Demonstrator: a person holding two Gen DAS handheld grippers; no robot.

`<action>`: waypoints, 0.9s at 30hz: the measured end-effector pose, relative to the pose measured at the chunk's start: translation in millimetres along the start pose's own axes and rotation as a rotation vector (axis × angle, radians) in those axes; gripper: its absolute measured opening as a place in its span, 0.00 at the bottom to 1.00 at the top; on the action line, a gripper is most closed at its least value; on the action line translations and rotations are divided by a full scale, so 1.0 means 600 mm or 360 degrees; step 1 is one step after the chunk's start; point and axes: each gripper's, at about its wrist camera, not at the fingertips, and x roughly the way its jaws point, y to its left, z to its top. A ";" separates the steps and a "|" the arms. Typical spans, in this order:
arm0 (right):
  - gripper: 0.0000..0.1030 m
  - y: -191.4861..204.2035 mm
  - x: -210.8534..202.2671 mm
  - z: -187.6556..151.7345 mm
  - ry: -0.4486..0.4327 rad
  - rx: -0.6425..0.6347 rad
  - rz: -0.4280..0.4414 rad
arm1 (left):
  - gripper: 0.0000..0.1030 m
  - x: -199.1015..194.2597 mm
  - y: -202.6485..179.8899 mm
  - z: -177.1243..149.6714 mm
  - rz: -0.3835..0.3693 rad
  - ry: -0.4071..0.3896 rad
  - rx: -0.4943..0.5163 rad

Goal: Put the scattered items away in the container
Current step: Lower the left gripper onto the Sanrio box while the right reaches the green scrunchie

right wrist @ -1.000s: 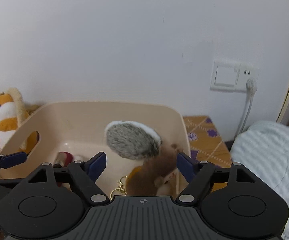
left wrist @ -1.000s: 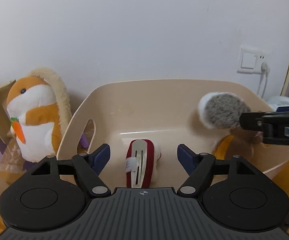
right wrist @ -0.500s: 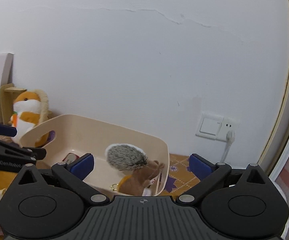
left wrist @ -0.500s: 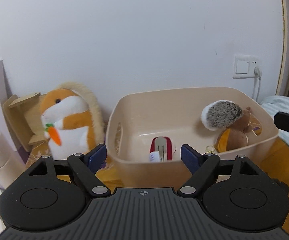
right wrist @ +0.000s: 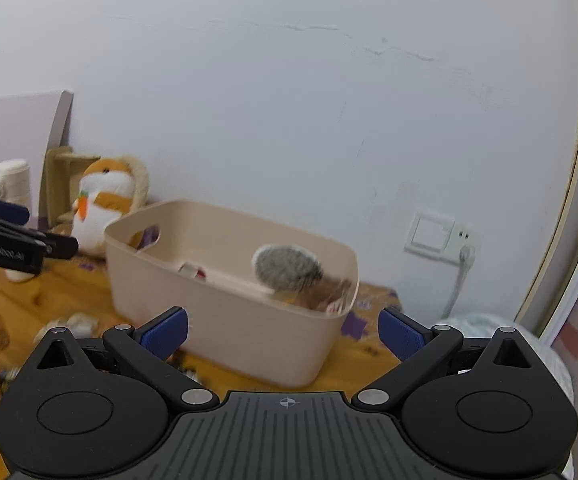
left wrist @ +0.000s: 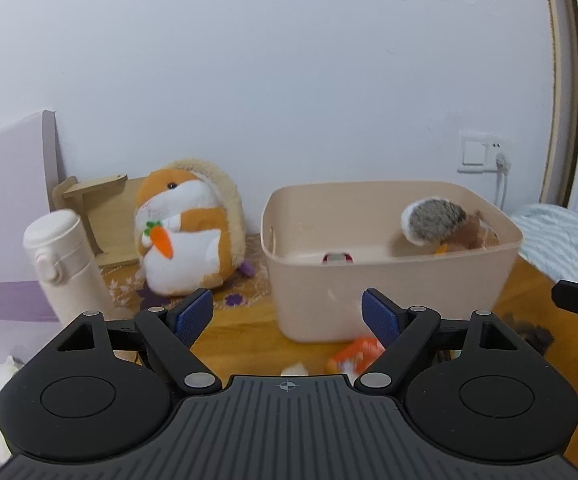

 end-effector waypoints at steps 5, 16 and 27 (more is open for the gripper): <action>1.00 0.006 -0.012 -0.044 0.0055 0.0028 0.0023 | 0.81 -0.017 0.000 -0.045 -0.0005 0.0036 0.0090; 0.95 -0.012 -0.005 -0.110 0.0160 0.0302 0.0187 | 0.81 -0.019 0.014 -0.136 -0.0023 0.0128 0.0127; 0.90 -0.005 0.035 -0.144 0.0210 0.0542 0.0236 | 0.81 0.003 0.007 -0.180 -0.0092 0.0195 0.0118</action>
